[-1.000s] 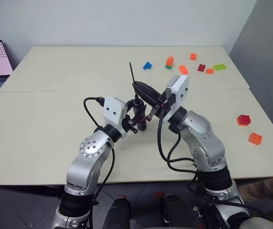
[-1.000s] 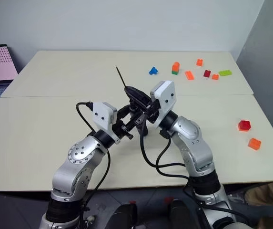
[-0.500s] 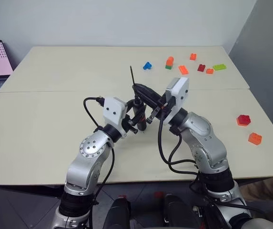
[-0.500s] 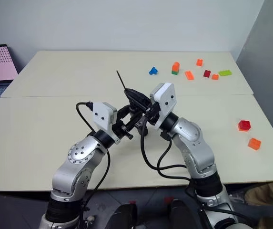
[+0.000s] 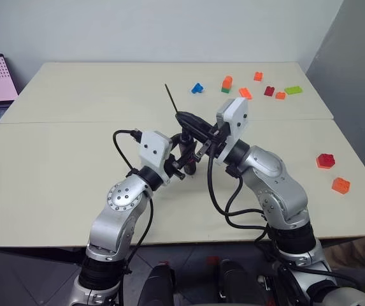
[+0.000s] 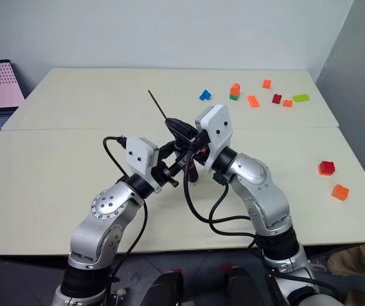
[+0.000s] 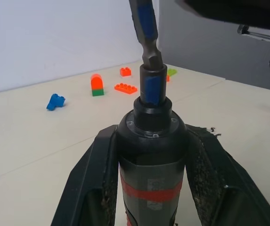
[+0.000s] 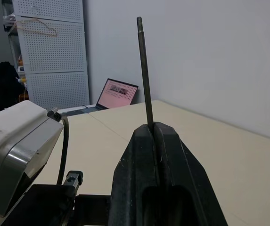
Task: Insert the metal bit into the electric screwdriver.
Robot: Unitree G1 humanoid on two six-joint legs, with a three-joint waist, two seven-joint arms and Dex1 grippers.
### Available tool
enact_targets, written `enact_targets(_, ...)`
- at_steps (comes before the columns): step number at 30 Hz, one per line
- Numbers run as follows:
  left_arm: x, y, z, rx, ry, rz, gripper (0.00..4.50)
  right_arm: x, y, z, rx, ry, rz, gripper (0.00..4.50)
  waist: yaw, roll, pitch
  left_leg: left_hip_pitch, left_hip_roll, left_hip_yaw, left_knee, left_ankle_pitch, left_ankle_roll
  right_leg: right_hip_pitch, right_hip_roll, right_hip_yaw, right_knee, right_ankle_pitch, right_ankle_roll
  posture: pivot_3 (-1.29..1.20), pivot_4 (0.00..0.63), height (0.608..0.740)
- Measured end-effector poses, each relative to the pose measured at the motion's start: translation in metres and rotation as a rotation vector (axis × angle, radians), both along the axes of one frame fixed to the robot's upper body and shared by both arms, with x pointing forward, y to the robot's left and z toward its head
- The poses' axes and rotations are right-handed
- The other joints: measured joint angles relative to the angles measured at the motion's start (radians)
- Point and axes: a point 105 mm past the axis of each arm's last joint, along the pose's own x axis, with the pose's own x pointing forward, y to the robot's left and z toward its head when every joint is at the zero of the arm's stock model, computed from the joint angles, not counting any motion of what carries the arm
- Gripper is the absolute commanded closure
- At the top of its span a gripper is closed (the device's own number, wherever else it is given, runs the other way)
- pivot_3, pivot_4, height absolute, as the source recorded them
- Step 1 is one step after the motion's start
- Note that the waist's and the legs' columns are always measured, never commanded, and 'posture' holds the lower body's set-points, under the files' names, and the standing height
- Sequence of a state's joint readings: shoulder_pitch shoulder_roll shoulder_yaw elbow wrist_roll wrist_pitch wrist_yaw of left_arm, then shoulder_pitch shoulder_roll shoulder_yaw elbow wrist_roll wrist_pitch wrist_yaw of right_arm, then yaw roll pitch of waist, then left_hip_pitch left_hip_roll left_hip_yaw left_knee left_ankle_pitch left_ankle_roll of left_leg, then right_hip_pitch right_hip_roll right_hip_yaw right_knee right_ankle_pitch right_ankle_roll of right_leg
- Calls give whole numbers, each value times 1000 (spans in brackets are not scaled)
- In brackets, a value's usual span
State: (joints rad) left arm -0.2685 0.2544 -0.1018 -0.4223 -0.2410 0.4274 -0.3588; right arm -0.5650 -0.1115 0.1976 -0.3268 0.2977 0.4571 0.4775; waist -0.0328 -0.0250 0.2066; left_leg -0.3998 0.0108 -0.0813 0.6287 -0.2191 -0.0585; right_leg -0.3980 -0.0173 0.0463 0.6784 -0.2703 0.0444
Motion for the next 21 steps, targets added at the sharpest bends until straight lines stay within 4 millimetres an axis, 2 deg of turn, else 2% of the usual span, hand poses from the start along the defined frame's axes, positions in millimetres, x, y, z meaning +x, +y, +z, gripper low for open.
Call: enact_targets(21, 1, 0, 0, -16, 0, 25, 2859, -3, -5, -2, 26, 17, -42, 4500, 0, 0, 0, 0, 0, 0, -1, 0, 0, 0, 0, 0, -2, 0, 0, 0, 150, 740)
